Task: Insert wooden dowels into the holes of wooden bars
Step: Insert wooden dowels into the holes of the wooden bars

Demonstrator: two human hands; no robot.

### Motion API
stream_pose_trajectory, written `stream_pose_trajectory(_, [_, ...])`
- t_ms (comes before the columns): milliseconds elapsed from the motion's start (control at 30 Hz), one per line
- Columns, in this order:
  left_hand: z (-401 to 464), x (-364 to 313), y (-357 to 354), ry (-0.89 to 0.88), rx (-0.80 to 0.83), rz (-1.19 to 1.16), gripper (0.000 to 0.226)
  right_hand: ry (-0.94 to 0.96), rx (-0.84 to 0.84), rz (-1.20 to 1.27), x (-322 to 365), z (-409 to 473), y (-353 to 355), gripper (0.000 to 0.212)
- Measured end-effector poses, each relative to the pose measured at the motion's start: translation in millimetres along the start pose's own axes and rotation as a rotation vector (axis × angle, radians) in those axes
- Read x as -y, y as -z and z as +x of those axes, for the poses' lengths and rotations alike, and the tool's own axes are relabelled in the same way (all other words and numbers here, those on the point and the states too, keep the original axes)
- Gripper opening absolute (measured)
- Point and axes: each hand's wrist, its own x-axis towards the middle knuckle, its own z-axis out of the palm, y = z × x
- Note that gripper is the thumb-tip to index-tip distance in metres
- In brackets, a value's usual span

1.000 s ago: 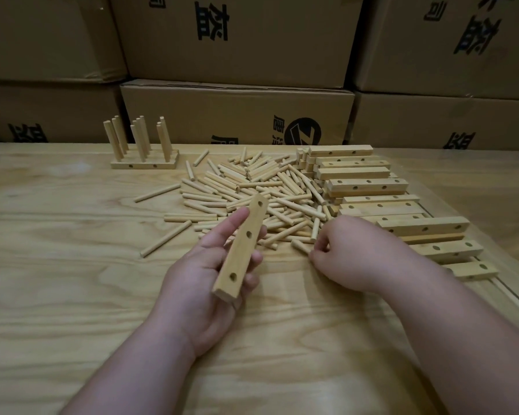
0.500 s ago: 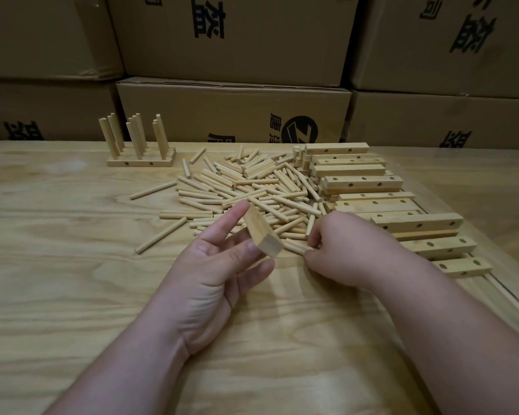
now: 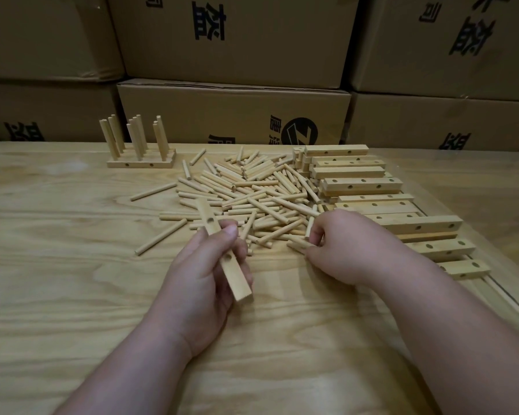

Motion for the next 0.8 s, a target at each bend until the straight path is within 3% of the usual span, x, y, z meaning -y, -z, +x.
stream_pose_trajectory(200, [2.3, -2.9, 0.9, 0.069, -0.002, 0.001, 0.057, 0.184, -0.235, 0.253, 7.0, -5.8, 11.4, 0.009])
stream_pose_trajectory(333, [2.8, 0.0, 1.1, 0.063, 0.025, -0.081, 0.042, 0.265, -0.17, 0.519, 10.6, -10.5, 15.6, 0.009])
stream_pose_trajectory(467, [4.1, -2.3, 2.7, 0.093, 0.024, -0.191, 0.045, 0.374, -0.194, 0.7, 18.2, -16.2, 15.6, 0.003])
stream_pose_trajectory(600, [5.4, -1.3, 0.9, 0.052, 0.005, -0.166, 0.035, 0.415, -0.15, 0.748, 23.8, -21.7, 13.7, 0.014])
stream_pose_trajectory(800, [6.1, 0.6, 1.1, 0.098, 0.029, -0.101, 0.037, 0.44, -0.138, 0.766, 26.4, -23.7, 15.9, 0.011])
